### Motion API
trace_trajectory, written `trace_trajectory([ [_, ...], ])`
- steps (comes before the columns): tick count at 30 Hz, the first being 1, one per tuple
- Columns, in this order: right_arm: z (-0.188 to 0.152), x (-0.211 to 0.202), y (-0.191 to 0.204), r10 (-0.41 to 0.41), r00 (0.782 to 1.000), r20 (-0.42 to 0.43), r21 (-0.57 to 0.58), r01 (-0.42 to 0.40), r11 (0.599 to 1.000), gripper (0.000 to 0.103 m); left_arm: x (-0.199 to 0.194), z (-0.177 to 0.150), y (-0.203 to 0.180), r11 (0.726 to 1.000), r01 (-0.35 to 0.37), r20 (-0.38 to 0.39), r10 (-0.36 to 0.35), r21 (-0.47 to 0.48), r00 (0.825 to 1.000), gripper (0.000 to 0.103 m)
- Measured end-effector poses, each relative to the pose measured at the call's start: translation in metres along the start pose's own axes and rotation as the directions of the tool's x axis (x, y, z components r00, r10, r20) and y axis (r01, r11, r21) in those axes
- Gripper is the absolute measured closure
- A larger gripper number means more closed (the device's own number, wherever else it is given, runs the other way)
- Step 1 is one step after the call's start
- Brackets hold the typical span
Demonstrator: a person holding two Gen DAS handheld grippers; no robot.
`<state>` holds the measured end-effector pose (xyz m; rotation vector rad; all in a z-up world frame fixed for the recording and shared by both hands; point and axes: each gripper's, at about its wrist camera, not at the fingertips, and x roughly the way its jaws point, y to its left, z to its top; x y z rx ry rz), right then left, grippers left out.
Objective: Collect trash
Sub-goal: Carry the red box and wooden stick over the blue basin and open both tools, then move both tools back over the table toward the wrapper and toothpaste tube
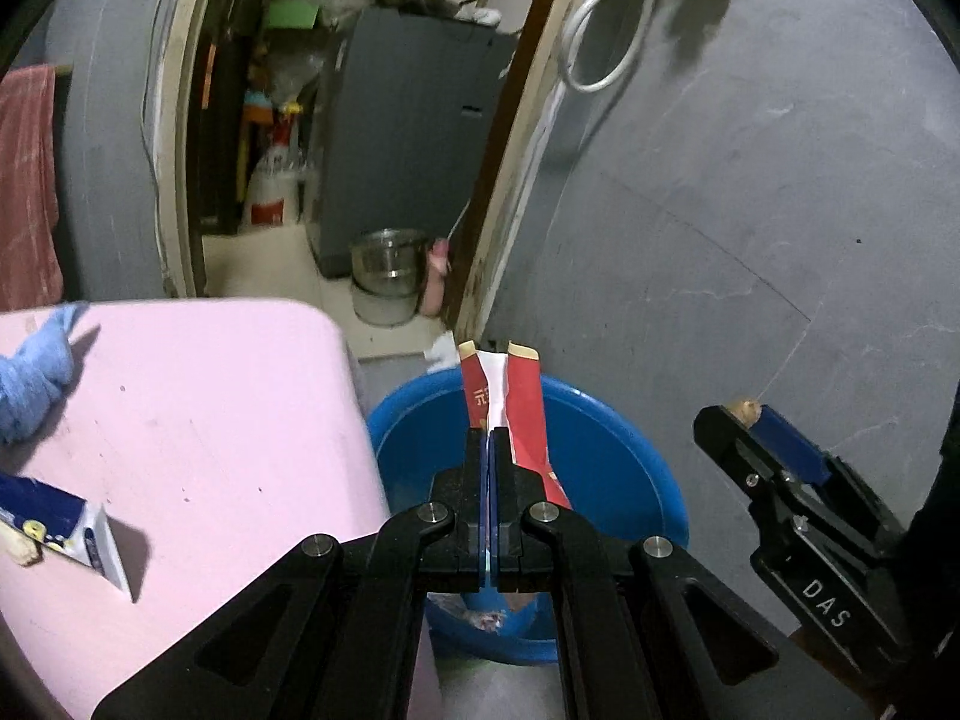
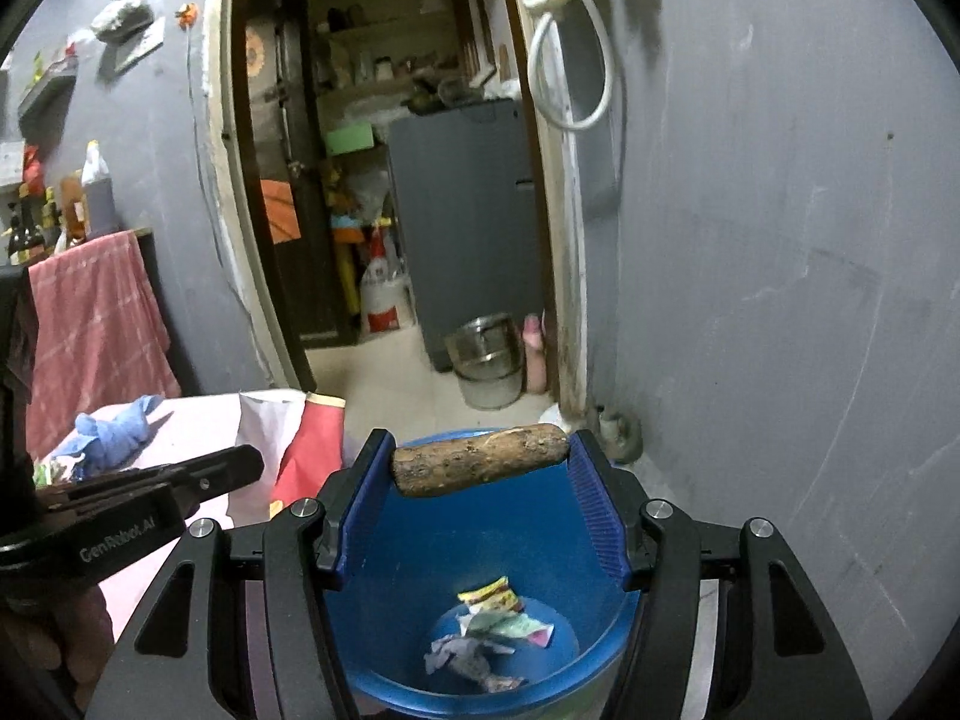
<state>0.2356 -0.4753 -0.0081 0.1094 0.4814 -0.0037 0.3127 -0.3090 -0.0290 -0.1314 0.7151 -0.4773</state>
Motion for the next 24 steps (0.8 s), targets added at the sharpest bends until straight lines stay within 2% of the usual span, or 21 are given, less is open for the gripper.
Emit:
trace_trajectory([
  [4, -0.003, 0.009, -0.003, 0.015, 0.999, -0.049, 0.020, -0.014, 1.000, 0.044, 0.007, -0.005, 0.008, 1.000, -0.004, -0.038, 0.003, -0.024, 0.999, 0.102],
  [7, -0.002, 0.013, -0.002, 0.017, 0.998, -0.062, 0.025, -0.015, 1.000, 0.044, 0.008, -0.006, 0.010, 1.000, -0.005, -0.049, 0.003, -0.031, 0.999, 0.092],
  [9, 0.000, 0.014, 0.000, 0.015, 0.998, -0.062, 0.023, -0.014, 1.000, 0.044, 0.006, -0.006, 0.013, 0.999, 0.004, -0.046, -0.006, -0.045, 0.999, 0.079],
  [12, 0.003, 0.011, 0.000, 0.013, 0.999, -0.048, 0.023, -0.012, 1.000, 0.041, 0.000, -0.004, 0.019, 0.997, 0.013, -0.031, -0.016, -0.071, 0.999, 0.077],
  [17, 0.008, 0.002, 0.001, 0.009, 1.000, -0.005, 0.029, -0.009, 1.000, 0.033, -0.021, 0.003, 0.026, 0.995, 0.014, 0.027, -0.012, -0.095, 1.000, 0.063],
  [19, 0.011, -0.005, 0.004, 0.006, 1.000, 0.023, 0.026, -0.007, 1.000, 0.027, -0.034, 0.005, 0.029, 0.996, 0.011, 0.060, -0.006, -0.093, 0.998, 0.058],
  [22, 0.017, -0.018, 0.010, 0.010, 0.997, 0.078, 0.022, -0.012, 1.000, 0.025, -0.054, 0.008, 0.034, 0.997, 0.000, 0.109, 0.009, -0.083, 0.994, 0.048],
  [24, 0.020, -0.027, 0.015, 0.013, 0.993, 0.115, 0.023, -0.016, 1.000, 0.020, -0.069, 0.009, 0.038, 0.997, -0.012, 0.143, 0.023, -0.074, 0.989, 0.040],
])
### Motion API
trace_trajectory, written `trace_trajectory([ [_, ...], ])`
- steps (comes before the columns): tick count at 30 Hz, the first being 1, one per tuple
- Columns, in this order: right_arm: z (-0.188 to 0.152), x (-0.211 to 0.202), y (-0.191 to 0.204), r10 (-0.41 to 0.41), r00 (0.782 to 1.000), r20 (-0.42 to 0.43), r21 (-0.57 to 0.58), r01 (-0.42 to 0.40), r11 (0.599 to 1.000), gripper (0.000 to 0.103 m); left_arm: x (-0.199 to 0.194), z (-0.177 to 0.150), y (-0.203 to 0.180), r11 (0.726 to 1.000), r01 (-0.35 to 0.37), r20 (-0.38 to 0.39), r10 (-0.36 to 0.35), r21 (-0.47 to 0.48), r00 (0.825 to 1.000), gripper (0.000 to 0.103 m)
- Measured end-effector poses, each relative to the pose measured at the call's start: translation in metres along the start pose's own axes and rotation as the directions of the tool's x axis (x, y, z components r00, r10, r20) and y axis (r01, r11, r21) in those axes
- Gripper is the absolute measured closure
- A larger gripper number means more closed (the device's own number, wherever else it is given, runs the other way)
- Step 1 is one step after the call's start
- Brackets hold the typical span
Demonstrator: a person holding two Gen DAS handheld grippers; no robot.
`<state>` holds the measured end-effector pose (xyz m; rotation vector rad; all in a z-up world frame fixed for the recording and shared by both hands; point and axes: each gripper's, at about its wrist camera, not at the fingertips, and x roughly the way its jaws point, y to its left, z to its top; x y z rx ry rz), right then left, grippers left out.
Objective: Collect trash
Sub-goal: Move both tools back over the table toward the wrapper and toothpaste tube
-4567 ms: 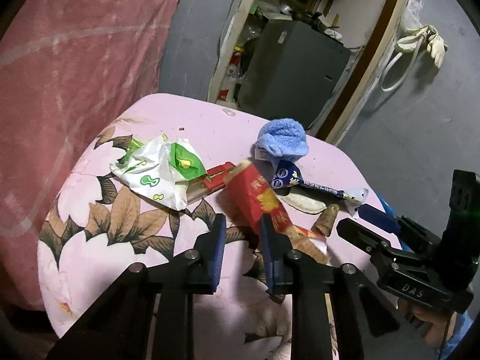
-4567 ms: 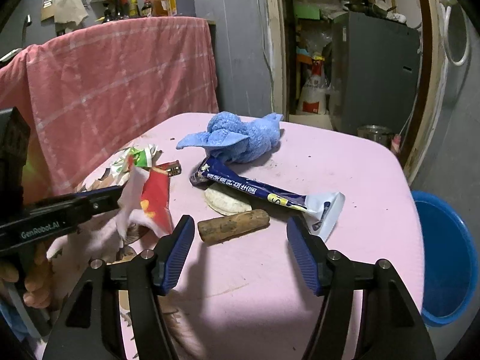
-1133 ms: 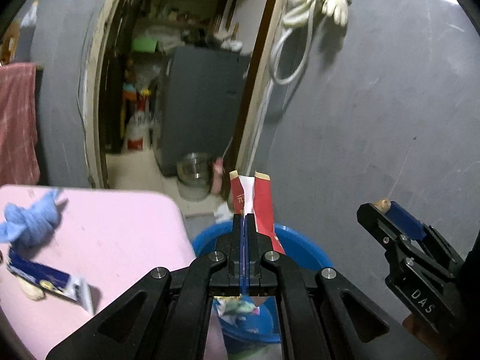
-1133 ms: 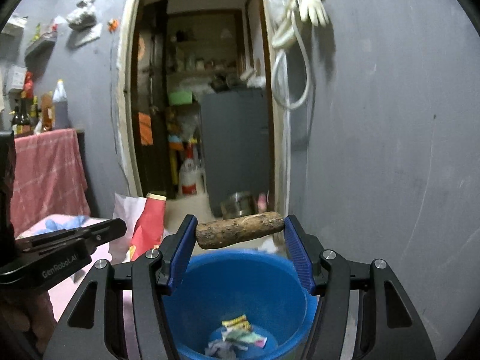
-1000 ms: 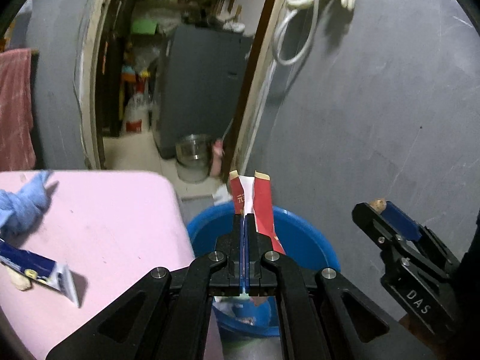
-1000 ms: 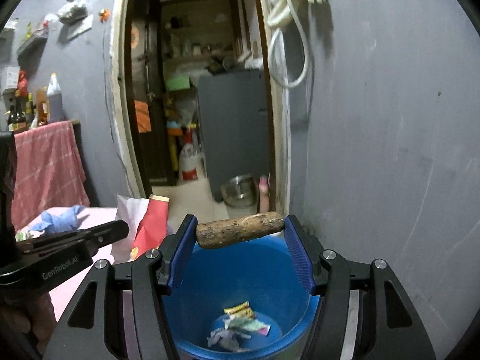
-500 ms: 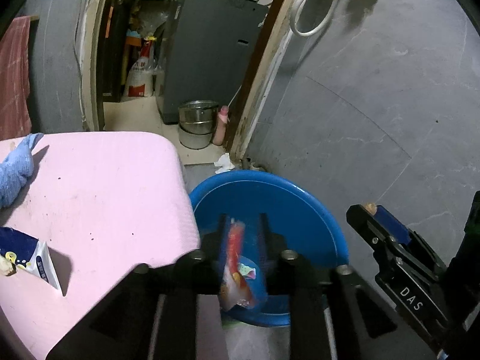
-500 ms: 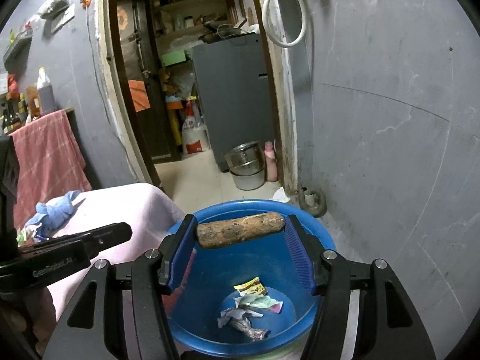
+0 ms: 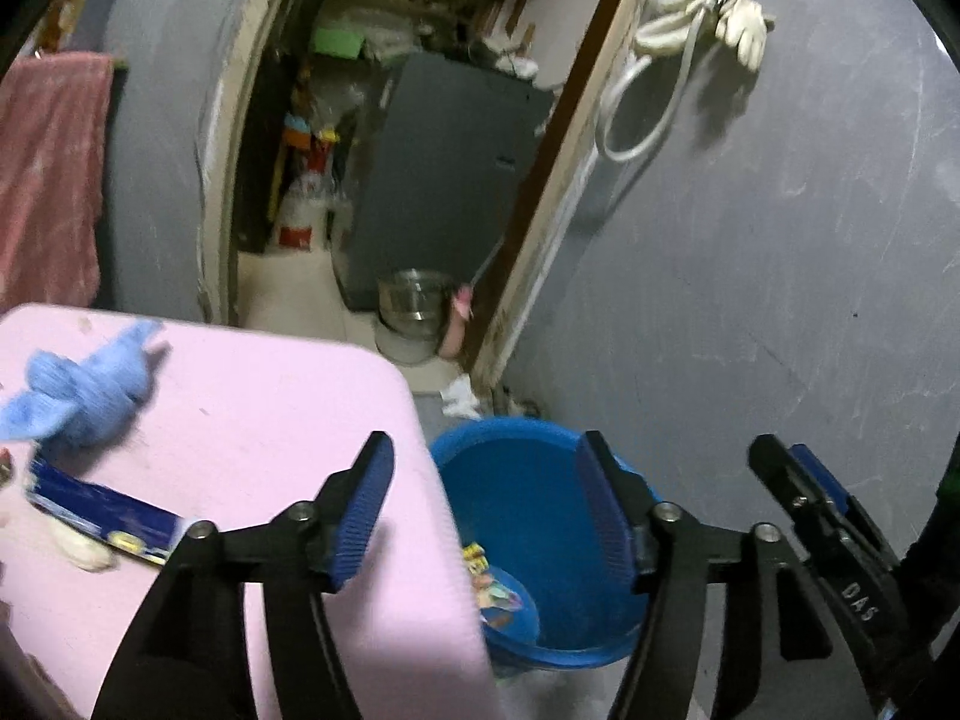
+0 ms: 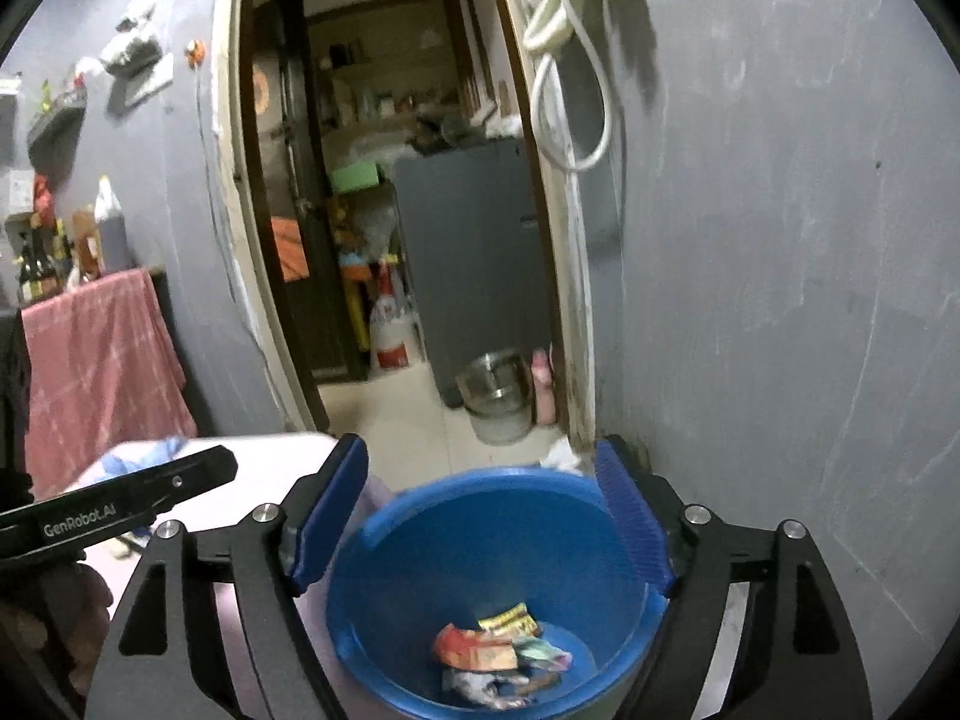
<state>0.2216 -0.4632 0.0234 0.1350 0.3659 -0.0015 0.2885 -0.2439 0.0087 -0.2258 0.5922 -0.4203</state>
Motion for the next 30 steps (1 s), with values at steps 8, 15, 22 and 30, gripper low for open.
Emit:
trace_trajectory([
  [8, 0.014, -0.036, 0.027, 0.042, 0.987, 0.158, 0.018, -0.045, 0.999, 0.000, -0.064, 0.010, 0.021, 0.996, -0.081, 0.156, 0.074, 0.038, 0.985, 0.010],
  [15, 0.020, -0.057, 0.062, 0.091, 0.965, 0.246, -0.012, -0.091, 0.996, 0.000, -0.119, 0.013, 0.050, 0.991, -0.131, 0.264, 0.125, 0.006, 0.956, 0.008],
  [22, 0.019, -0.071, 0.105, 0.162, 0.937, 0.310, -0.063, -0.150, 0.987, 0.000, -0.164, 0.012, 0.083, 0.980, -0.201, 0.323, 0.193, -0.011, 0.926, 0.007],
  [30, 0.013, -0.061, 0.159, 0.244, 0.931, 0.273, -0.128, -0.216, 0.968, 0.000, -0.207, 0.004, 0.136, 0.956, -0.290, 0.345, 0.286, -0.042, 0.894, 0.007],
])
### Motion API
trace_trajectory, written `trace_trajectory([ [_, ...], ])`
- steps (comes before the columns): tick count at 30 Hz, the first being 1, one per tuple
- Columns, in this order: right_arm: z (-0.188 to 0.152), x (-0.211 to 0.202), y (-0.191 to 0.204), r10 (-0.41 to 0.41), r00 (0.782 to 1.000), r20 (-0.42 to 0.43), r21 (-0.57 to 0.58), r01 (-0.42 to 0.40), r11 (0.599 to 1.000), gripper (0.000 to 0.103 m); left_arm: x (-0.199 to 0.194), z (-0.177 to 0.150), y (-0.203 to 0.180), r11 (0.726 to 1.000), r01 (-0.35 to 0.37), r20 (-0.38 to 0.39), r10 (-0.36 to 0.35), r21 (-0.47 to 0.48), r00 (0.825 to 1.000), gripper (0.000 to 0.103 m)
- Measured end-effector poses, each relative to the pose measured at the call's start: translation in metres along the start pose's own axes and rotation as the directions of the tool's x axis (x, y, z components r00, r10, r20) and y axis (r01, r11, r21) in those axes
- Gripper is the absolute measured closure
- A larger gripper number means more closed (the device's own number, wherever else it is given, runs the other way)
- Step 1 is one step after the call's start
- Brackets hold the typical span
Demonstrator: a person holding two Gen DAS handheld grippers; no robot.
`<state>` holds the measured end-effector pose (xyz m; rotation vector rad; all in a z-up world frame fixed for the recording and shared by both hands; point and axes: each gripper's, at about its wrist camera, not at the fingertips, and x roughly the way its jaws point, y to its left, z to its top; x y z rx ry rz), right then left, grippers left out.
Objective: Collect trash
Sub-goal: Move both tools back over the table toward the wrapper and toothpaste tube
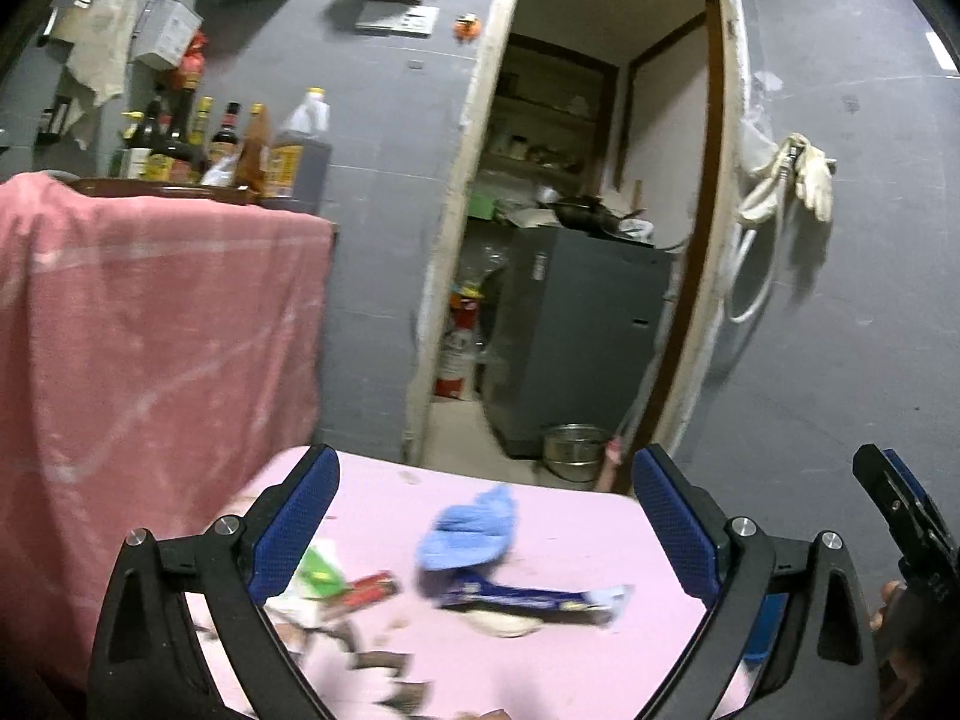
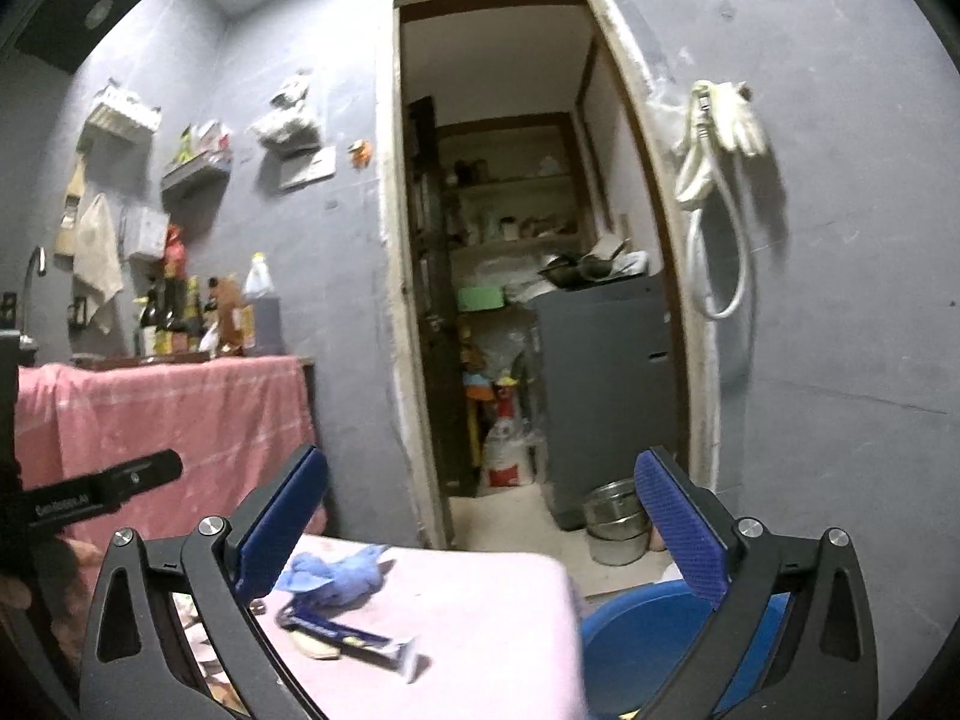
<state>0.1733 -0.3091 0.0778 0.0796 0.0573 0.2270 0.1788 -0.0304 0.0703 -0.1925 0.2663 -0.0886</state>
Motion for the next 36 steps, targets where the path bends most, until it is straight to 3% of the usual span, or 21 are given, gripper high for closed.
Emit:
trace_trajectory([
  [9, -0.021, 0.032, 0.042, 0.089, 0.989, -0.116, -0.040, -0.094, 0.995, 0.000, -0.010, -0.020, 0.073, 0.994, -0.107, -0.041, 0.106, -0.013, 0.993, 0.007],
  [15, -0.040, 0.061, 0.057, 0.124, 0.962, -0.242, -0.046, -0.139, 0.989, 0.000, 0.007, -0.040, 0.099, 0.992, -0.125, -0.135, 0.121, -0.022, 0.983, 0.007],
  [24, -0.069, 0.101, 0.066, 0.144, 0.885, -0.442, -0.047, -0.183, 0.982, 0.000, 0.041, -0.059, 0.112, 0.995, -0.096, -0.287, 0.086, -0.020, 0.954, 0.007],
  [29, -0.084, 0.120, 0.070, 0.162, 0.822, -0.546, -0.050, -0.224, 0.973, 0.001, 0.061, -0.064, 0.114, 0.997, -0.081, -0.361, 0.078, 0.007, 0.929, 0.008],
  [34, -0.099, 0.134, 0.077, 0.152, 0.773, -0.616, -0.091, -0.262, 0.961, 0.003, 0.079, -0.068, 0.118, 0.997, -0.070, -0.411, 0.069, 0.013, 0.909, 0.009],
  [36, -0.104, 0.140, 0.079, 0.150, 0.760, -0.633, -0.095, -0.268, 0.959, 0.004, 0.086, -0.067, 0.120, 0.998, -0.067, -0.431, 0.063, 0.006, 0.900, 0.014],
])
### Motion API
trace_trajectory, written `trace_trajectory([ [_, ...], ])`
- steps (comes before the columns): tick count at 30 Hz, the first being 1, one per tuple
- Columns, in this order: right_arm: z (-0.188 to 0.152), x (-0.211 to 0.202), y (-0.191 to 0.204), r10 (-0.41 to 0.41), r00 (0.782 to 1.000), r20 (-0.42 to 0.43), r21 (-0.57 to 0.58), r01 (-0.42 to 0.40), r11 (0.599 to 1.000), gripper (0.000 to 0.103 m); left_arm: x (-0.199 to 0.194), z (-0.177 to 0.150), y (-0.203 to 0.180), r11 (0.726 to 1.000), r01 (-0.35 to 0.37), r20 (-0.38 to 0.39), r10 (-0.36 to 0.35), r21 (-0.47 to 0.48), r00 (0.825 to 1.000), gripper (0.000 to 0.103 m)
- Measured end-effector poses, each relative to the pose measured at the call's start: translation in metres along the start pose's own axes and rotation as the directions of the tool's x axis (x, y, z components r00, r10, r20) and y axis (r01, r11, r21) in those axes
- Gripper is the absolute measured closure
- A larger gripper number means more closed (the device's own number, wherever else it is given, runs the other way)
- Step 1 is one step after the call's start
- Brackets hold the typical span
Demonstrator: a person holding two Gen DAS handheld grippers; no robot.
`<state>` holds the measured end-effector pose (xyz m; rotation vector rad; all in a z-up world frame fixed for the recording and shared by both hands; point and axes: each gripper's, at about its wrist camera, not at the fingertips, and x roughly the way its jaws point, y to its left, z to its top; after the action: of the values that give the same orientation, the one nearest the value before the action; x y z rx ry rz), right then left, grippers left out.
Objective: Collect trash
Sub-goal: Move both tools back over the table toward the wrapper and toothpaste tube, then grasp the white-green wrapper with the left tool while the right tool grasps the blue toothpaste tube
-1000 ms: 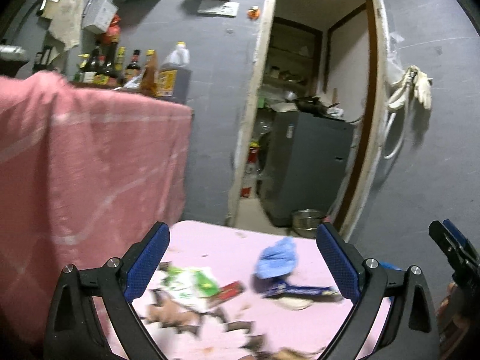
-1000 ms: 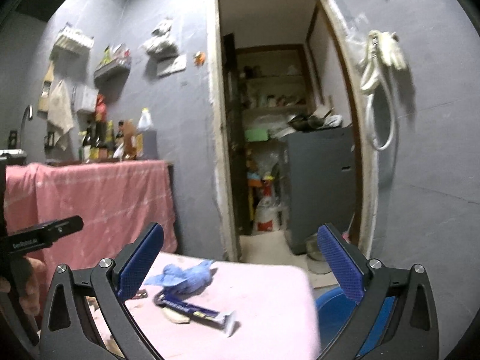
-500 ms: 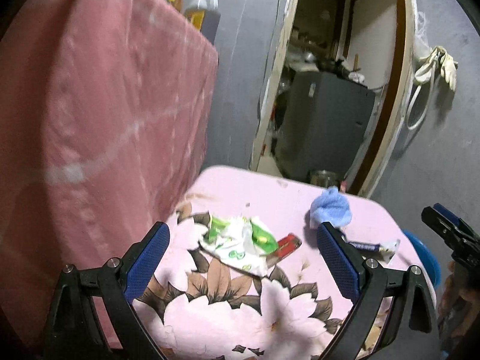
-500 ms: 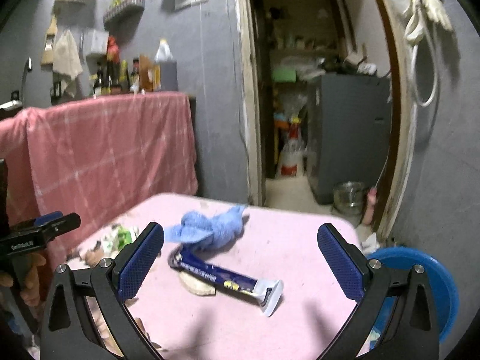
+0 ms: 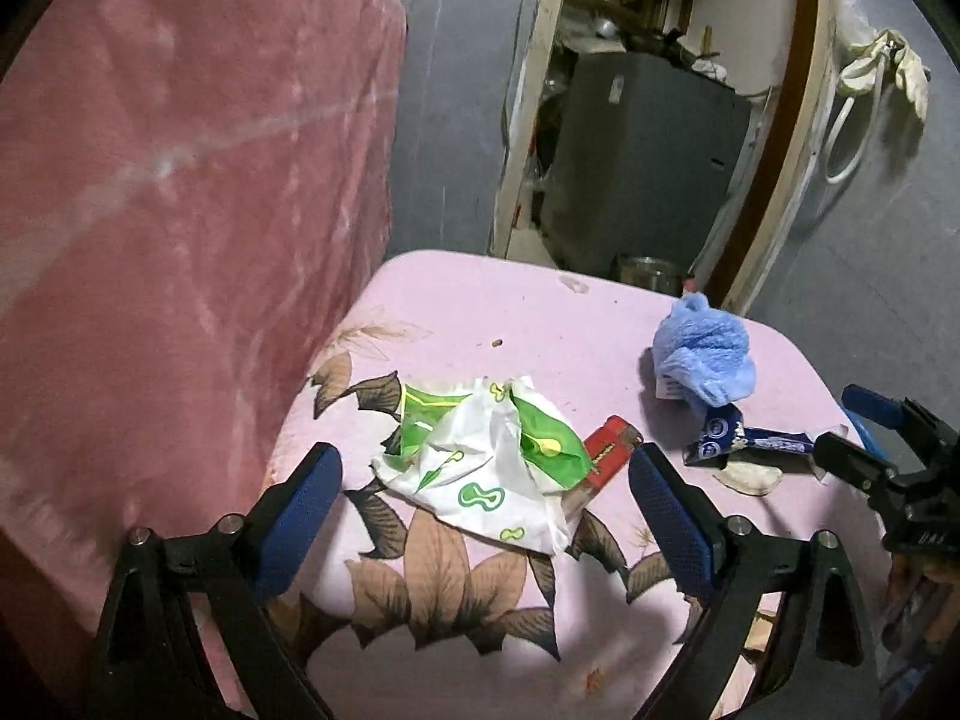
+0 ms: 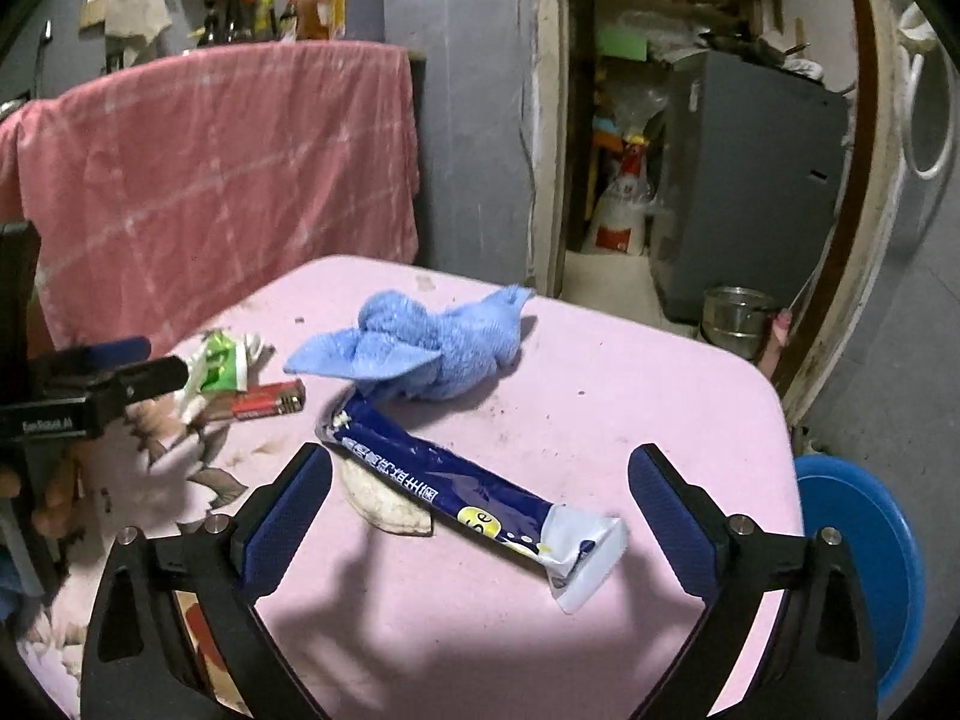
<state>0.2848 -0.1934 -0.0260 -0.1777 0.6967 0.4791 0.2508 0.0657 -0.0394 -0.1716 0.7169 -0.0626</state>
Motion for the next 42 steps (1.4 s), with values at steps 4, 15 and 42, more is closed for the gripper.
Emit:
trace_trajectory([
  [4, 0.001, 0.012, 0.002, -0.002, 1.000, -0.031, -0.013, 0.002, 1.000, 0.010, 0.011, 0.004, 0.005, 1.000, 0.005, -0.032, -0.005, -0.019, 0.999, 0.026],
  [15, 0.000, 0.025, 0.007, 0.019, 0.993, -0.112, -0.040, -0.024, 0.999, 0.030, 0.018, 0.005, 0.008, 1.000, 0.018, -0.070, -0.020, -0.025, 0.997, 0.056],
  [42, -0.019, 0.000, 0.013, 0.066, 0.995, -0.072, -0.004, -0.067, 0.998, 0.090, -0.015, -0.016, -0.012, 0.998, 0.051, -0.066, -0.054, -0.045, 0.996, 0.103],
])
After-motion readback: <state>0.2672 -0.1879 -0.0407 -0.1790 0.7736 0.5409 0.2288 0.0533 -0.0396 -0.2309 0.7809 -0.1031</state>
